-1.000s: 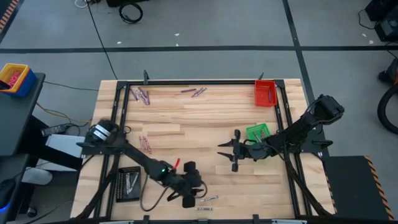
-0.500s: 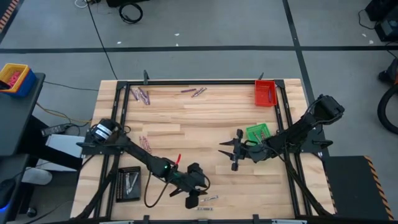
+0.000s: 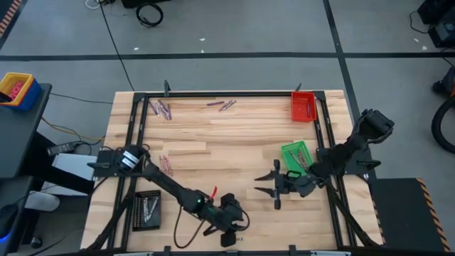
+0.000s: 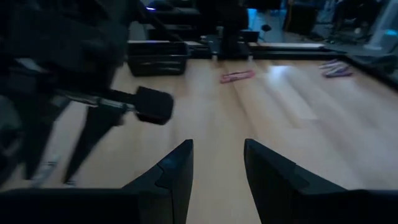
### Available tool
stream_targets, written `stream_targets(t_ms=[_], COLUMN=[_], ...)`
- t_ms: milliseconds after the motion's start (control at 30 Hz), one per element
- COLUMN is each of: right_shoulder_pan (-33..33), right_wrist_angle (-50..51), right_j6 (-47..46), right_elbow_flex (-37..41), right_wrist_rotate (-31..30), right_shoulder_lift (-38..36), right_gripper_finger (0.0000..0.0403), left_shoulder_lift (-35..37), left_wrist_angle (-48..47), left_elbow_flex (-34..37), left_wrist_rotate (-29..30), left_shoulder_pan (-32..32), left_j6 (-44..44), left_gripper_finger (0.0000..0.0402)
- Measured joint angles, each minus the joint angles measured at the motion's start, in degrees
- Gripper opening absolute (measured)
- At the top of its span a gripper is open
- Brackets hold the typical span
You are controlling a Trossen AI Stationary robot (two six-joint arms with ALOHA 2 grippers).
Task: Sort crayons
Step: Put the white crayon into the black bin
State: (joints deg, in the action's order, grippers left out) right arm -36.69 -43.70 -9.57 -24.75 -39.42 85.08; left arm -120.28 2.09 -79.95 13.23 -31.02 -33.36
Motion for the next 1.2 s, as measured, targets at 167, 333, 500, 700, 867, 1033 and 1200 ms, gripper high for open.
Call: stream_targets(t_ms=[167, 333, 500, 700, 867, 1033, 1200], right_shoulder_pan=[-3.58, -6.78, -9.31, -11.08, -11.88, -12.26, -12.34], right_wrist_angle=[0.00, -0.04, -0.09, -0.22, -0.19, -0.25, -0.28], right_j6=[-3.17, -5.18, -6.76, -7.61, -8.56, -8.88, -9.42], right_elbow_flex=[0.00, 0.00, 0.00, 0.00, 0.00, 0.00, 0.00], right_wrist_rotate=[0.02, -0.17, -2.19, -3.19, -3.17, -3.18, -3.15], right_shoulder_lift=[0.00, 0.00, 0.00, 0.00, 0.00, 0.01, 0.02], right_gripper_finger=[0.0147, 0.0144, 0.0138, 0.0137, 0.0137, 0.0137, 0.0137], left_shoulder_lift=[-1.56, -5.38, -7.77, -7.94, -8.05, -8.05, -7.81], left_wrist_angle=[-0.50, -4.90, -7.31, -9.39, -13.30, -13.60, -18.09], left_elbow_flex=[-2.51, -5.31, -7.76, -8.16, -8.14, -8.14, -8.31], left_wrist_rotate=[3.62, 3.98, 6.15, 7.68, 7.88, 7.74, 8.02], left_shoulder_pan=[-1.61, -2.87, -3.35, -3.34, -3.65, -4.24, -4.22], left_j6=[-2.74, -5.60, -5.31, -4.78, -4.09, -3.06, -4.81], left_gripper_finger=[0.0142, 0.0142, 0.0142, 0.0142, 0.0142, 0.0142, 0.0142])
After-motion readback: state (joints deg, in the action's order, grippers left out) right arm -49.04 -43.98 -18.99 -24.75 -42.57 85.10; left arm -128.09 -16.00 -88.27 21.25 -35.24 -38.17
